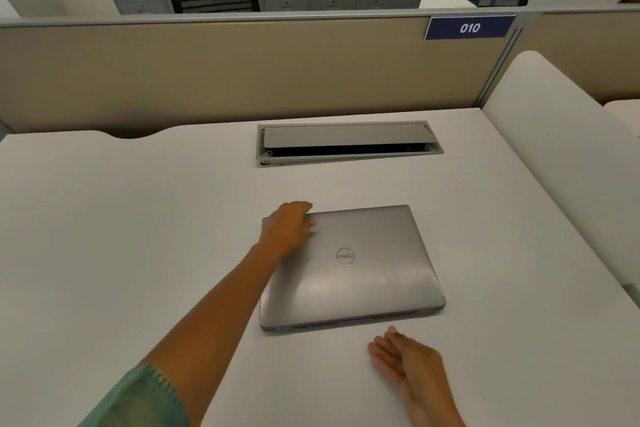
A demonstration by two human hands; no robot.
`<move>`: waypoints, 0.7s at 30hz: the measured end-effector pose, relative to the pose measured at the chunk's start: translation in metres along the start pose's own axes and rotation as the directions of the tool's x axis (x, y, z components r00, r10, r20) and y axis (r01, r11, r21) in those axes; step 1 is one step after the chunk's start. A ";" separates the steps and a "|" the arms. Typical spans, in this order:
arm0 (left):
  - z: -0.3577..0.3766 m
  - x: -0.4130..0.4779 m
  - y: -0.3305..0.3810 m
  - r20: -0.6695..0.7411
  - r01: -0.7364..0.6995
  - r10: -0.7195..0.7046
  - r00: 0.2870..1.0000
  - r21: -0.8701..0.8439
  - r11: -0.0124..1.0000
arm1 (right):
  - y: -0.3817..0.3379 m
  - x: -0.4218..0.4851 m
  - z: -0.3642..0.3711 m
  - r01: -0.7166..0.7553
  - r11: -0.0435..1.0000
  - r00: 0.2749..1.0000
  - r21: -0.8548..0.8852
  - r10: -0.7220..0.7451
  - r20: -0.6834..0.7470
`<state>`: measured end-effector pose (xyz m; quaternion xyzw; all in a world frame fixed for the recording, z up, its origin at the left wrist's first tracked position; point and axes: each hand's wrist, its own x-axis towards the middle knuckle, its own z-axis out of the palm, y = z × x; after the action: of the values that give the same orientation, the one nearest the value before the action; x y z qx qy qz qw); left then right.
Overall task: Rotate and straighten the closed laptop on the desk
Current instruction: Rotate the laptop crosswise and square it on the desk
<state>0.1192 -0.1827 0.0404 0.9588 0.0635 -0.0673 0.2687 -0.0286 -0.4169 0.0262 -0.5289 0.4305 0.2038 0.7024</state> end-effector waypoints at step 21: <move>0.009 0.053 0.033 0.257 0.107 -0.116 0.959 0.048 0.993 | 0.001 0.020 0.039 0.074 0.940 0.982 0.332 -0.010 -0.190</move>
<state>0.1755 -0.2116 0.0408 0.9410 0.0806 -0.2081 0.2543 -0.0033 -0.3843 0.0118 -0.4268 0.5111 0.0616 0.7435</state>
